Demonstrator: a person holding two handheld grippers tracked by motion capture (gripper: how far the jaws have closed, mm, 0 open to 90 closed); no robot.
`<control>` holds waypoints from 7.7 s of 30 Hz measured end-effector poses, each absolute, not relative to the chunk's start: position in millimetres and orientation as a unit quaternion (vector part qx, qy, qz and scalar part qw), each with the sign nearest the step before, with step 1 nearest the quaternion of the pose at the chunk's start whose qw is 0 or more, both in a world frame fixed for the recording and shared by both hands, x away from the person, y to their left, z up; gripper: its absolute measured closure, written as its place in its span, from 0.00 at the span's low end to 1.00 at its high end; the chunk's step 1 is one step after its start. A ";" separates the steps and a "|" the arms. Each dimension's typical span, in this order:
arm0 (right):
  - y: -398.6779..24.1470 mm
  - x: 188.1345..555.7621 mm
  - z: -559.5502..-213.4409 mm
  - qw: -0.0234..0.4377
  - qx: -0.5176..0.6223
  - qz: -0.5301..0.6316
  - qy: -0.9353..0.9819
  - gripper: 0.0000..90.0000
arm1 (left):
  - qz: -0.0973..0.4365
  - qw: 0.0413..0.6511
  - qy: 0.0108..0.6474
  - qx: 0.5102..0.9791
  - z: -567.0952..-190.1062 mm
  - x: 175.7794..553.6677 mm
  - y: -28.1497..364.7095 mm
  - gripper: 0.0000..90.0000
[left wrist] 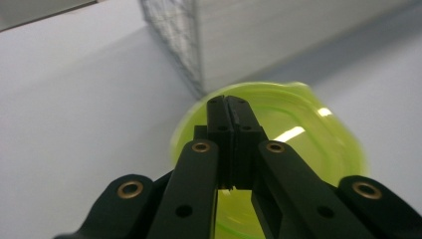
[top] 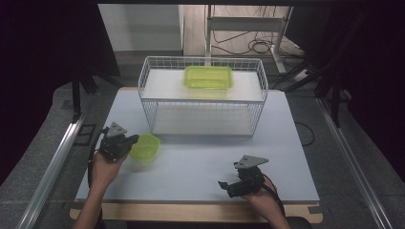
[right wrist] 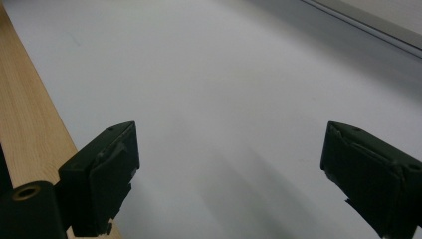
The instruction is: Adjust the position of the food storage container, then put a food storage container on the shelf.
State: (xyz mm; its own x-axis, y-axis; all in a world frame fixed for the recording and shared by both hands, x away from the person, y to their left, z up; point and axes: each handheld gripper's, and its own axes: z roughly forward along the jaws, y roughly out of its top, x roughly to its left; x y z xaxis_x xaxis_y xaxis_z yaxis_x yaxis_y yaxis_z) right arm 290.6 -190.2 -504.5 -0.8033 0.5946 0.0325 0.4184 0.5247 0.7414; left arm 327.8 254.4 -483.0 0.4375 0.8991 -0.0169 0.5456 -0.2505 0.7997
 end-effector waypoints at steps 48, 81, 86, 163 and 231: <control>-194.8 294.1 -510.1 0.097 0.295 0.366 0.877 0.11 | 0.183 0.381 0.462 0.780 -507.1 325.8 201.6 1.00; -195.9 294.5 -510.8 0.096 0.291 0.367 0.878 0.11 | 0.072 0.380 0.393 0.834 -526.7 302.4 173.5 0.99; -194.9 294.2 -512.0 0.095 0.288 0.364 0.880 0.11 | 0.065 0.378 0.374 0.844 -527.9 299.9 159.6 0.99; -195.0 309.6 -490.0 0.018 0.367 0.414 0.833 0.21 | 0.151 0.376 0.383 0.830 -520.5 230.6 177.4 0.05; -169.4 363.8 -462.8 -0.174 0.359 0.436 0.806 0.91 | 0.170 0.364 0.370 0.837 -519.1 228.6 175.1 0.04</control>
